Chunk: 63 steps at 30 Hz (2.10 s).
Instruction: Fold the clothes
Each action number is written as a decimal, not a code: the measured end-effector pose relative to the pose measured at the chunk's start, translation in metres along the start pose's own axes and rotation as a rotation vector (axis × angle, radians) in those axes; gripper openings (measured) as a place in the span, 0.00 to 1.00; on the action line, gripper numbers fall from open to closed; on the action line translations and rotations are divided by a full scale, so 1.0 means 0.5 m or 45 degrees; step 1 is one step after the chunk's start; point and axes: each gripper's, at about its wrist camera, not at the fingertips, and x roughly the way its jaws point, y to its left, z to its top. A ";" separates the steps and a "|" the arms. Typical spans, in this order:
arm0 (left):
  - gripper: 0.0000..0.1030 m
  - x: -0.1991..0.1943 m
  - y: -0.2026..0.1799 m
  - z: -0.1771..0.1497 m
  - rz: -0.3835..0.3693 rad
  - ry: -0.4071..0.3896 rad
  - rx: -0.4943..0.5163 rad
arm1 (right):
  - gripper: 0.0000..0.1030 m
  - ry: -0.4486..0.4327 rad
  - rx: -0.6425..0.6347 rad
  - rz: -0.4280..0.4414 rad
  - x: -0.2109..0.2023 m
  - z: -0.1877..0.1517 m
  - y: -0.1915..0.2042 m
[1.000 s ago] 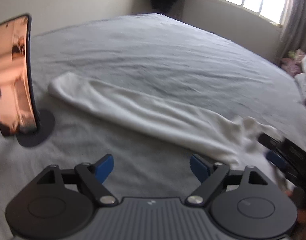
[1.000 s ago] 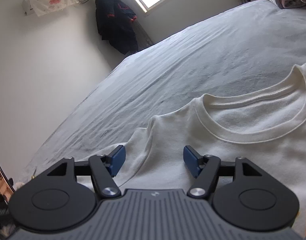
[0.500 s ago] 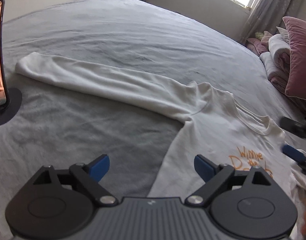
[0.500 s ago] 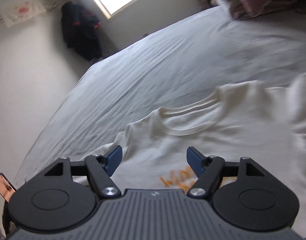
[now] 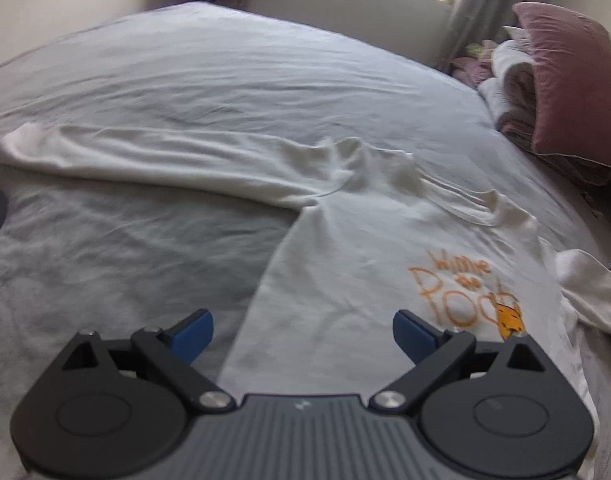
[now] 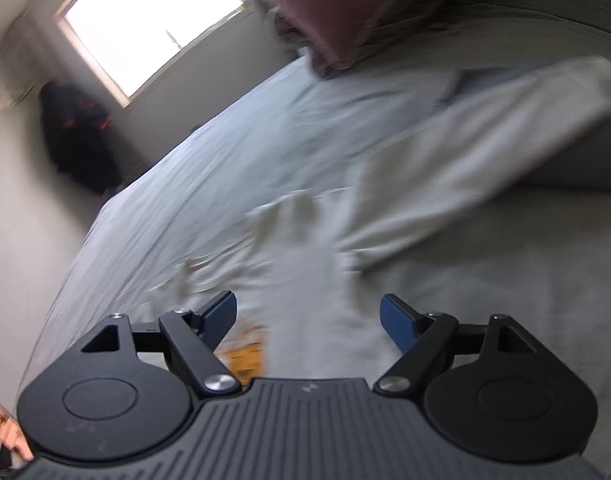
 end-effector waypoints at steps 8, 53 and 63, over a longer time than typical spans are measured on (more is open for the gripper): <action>0.94 0.018 -0.026 -0.015 -0.096 0.008 0.009 | 0.80 -0.022 0.231 -0.118 -0.012 0.042 -0.132; 0.97 -0.015 -0.135 -0.054 -0.223 0.126 0.375 | 0.58 -0.465 0.913 -0.143 -0.077 0.156 -0.424; 0.97 0.018 -0.134 -0.047 -0.236 0.179 0.288 | 0.37 -0.537 1.035 -0.093 -0.072 0.182 -0.489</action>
